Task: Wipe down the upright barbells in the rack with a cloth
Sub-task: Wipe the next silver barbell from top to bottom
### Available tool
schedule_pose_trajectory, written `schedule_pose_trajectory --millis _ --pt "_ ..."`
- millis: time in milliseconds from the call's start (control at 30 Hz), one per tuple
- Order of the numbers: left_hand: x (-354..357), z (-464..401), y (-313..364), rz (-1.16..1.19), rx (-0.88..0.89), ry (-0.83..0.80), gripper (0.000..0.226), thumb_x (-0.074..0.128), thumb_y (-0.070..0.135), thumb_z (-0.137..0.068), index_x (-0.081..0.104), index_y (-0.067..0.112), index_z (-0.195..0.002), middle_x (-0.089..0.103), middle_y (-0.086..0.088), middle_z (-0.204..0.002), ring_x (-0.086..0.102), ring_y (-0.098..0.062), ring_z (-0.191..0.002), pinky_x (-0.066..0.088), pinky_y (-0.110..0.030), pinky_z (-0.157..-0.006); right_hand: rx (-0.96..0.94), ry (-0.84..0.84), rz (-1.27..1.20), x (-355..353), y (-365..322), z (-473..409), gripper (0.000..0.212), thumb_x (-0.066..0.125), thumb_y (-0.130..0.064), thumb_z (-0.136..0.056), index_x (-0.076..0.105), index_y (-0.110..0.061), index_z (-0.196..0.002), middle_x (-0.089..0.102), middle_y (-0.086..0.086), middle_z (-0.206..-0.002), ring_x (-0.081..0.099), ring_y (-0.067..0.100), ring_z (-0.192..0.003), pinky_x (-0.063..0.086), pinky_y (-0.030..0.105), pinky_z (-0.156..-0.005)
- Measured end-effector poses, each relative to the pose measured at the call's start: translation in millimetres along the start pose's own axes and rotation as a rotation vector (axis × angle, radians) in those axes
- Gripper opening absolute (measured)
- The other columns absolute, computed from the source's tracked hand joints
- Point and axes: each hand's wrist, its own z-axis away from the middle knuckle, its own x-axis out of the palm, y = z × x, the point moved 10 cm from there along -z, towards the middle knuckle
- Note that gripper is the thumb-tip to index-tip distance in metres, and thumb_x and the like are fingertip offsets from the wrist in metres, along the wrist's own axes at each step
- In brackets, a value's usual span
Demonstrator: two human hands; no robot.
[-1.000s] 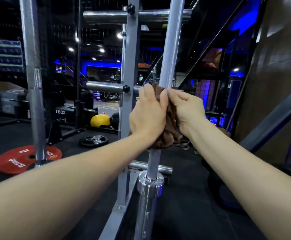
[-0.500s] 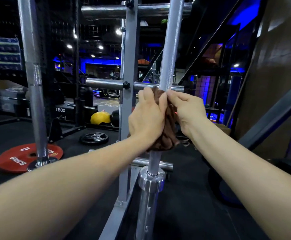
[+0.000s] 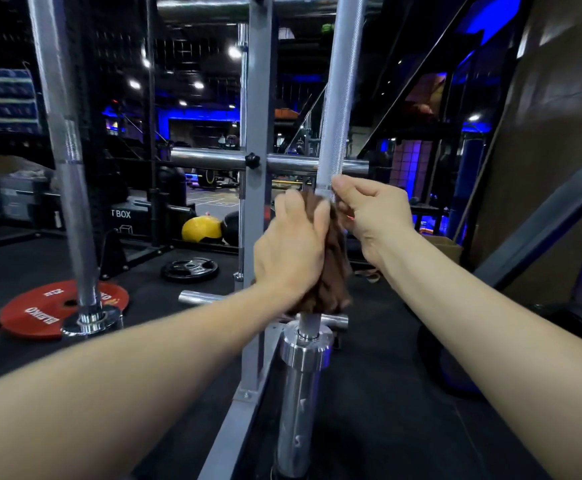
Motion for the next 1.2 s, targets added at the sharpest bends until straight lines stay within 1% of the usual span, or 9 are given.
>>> schedule_pose_trajectory --millis 133,400,500,633,733,800,933,1100,1200 --pt "2 2 -5 -0.017 -0.022 0.037 0.04 0.027 0.046 -0.097 0.033 0.011 -0.116 0.052 -0.013 -0.115 0.056 -0.039 -0.096 0.033 -0.041 -0.064 -0.022 -0.003 -0.003 -2 8 -6 0.011 0.067 -0.011 -0.087 0.072 -0.007 -0.096 0.062 -0.013 -0.056 0.052 -0.004 -0.048 0.048 0.018 -0.063" --pt "38 55 -39 -0.23 -0.014 -0.227 0.035 0.029 0.048 -0.098 0.034 0.015 -0.108 0.045 -0.006 -0.114 0.057 -0.032 -0.099 0.042 -0.042 -0.069 -0.013 0.034 0.058 -8 12 10 0.015 0.066 -0.008 -0.088 0.071 -0.005 -0.101 0.064 -0.008 -0.062 0.058 -0.001 -0.054 0.049 0.013 -0.057" --pt "45 72 -48 -0.32 0.036 -0.369 0.038 0.029 0.049 -0.098 0.035 0.014 -0.112 0.041 -0.006 -0.116 0.055 -0.032 -0.104 0.037 -0.04 -0.069 -0.014 0.031 0.267 -17 14 24 0.011 0.07 -0.012 -0.086 0.074 -0.019 -0.078 0.062 -0.003 -0.065 0.054 0.011 -0.063 0.053 0.029 -0.069" --pt "16 61 -64 0.121 -0.182 -0.285 0.038 0.039 0.043 -0.098 0.042 0.007 -0.113 0.047 -0.016 -0.117 0.052 -0.037 -0.109 0.041 -0.043 -0.089 -0.085 0.01 0.496 -21 4 46 0.011 0.072 -0.017 -0.084 0.068 -0.024 -0.076 0.065 -0.004 -0.073 0.059 0.013 -0.075 0.054 0.041 -0.087" --pt "-13 42 -50 0.453 -0.268 -0.174 0.032 0.042 0.037 -0.098 0.047 0.008 -0.111 0.055 -0.016 -0.116 0.053 -0.03 -0.11 0.04 -0.034 -0.094 -0.2 -0.136 0.543 -3 -12 69 0.002 0.068 -0.019 -0.087 0.069 -0.018 -0.088 0.066 -0.005 -0.082 0.058 0.004 -0.074 0.05 0.02 -0.076" --pt "-14 43 -34 0.746 -0.368 -0.204 0.03 0.043 0.038 -0.099 0.049 0.012 -0.112 0.06 -0.014 -0.115 0.058 -0.027 -0.107 0.044 -0.041 -0.098 -0.256 -0.305 0.569 17 -19 90 0.023 0.063 -0.024 -0.09 0.066 -0.014 -0.112 0.066 -0.007 -0.103 0.059 -0.003 -0.087 0.041 0.005 -0.08" --pt "-1 56 5 1.303 -0.648 -0.335 0.033 0.041 0.034 -0.1 0.057 0.008 -0.113 0.065 -0.016 -0.104 0.064 -0.028 -0.092 0.052 -0.044 -0.087 -0.314 -0.475 0.598 26 -27 108 0.039 0.058 -0.027 -0.092 0.047 -0.038 -0.128 0.051 -0.01 -0.13 0.046 -0.002 -0.12 0.029 0.002 -0.097" --pt "0 60 24 1.429 -0.713 -0.493 0.036 0.045 0.039 -0.098 0.062 0.008 -0.091 0.066 -0.006 -0.073 0.063 -0.02 -0.077 0.051 -0.034 -0.068 -0.46 -0.398 0.767 14 -42 101 0.057 0.065 -0.013 -0.088 0.039 -0.033 -0.135 0.047 -0.007 -0.123 0.044 -0.007 -0.114 0.023 -0.003 -0.094" --pt "-11 43 5 1.181 -0.546 -0.473 0.035 0.041 0.041 -0.099 0.061 0.014 -0.106 0.068 0.003 -0.092 0.059 -0.009 -0.085 0.047 -0.03 -0.075 -0.507 -0.201 0.837 -3 -55 85 0.055 0.067 -0.008 -0.086 0.049 -0.017 -0.137 0.056 0.0 -0.118 0.052 0.013 -0.113 0.03 0.004 -0.094"
